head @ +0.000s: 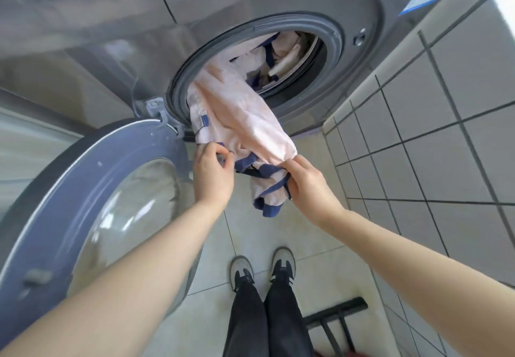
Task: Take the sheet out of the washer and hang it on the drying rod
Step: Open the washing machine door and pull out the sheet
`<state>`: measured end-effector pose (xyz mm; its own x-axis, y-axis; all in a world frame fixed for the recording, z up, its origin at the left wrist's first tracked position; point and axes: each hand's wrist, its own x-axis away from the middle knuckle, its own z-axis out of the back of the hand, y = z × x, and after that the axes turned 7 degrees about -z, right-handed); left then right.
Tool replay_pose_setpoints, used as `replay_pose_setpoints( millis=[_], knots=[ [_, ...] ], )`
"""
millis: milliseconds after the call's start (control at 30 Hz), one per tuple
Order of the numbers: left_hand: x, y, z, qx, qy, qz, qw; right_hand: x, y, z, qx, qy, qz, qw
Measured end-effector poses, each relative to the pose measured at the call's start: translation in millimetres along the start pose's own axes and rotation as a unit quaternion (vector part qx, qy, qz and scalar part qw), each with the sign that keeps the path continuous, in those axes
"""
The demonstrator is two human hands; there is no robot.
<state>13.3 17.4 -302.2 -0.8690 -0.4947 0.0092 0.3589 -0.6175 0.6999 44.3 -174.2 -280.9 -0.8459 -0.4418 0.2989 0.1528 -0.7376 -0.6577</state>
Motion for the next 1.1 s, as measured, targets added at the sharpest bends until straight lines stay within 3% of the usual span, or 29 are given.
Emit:
replay_pose_setpoints(
  millis=[100,200,367,433,567,733,800,967,1100],
  knots=[
    [17,6,-5,0.039,0.025,0.112,0.993,15,-6,-1,-0.051,0.010,-0.003,0.999],
    [21,4,-11,0.108,-0.016,0.239,0.965,26,-11,5,-0.097,0.039,-0.041,0.994],
    [18,19,-7,0.236,-0.074,0.364,0.898,36,-13,11,-0.105,0.040,-0.068,0.991],
    [18,18,-8,0.250,-0.083,0.375,0.889,38,-13,10,-0.108,0.034,-0.071,0.991],
    [23,26,-5,0.171,-0.074,0.297,0.936,40,-13,9,-0.110,0.039,-0.092,0.989],
    [46,42,4,0.040,-0.071,0.072,0.994,38,-12,1,-0.121,0.046,-0.124,0.984],
    [52,40,7,0.021,-0.060,0.000,0.998,36,-17,-3,-0.118,0.044,-0.110,0.986],
    [55,34,15,-0.012,-0.064,-0.091,0.994,18,-37,-6,-0.116,0.033,-0.042,0.992],
    [50,25,20,0.023,-0.106,-0.090,0.990,-6,-51,-3,-0.064,-0.055,-0.004,0.996]
  ],
)
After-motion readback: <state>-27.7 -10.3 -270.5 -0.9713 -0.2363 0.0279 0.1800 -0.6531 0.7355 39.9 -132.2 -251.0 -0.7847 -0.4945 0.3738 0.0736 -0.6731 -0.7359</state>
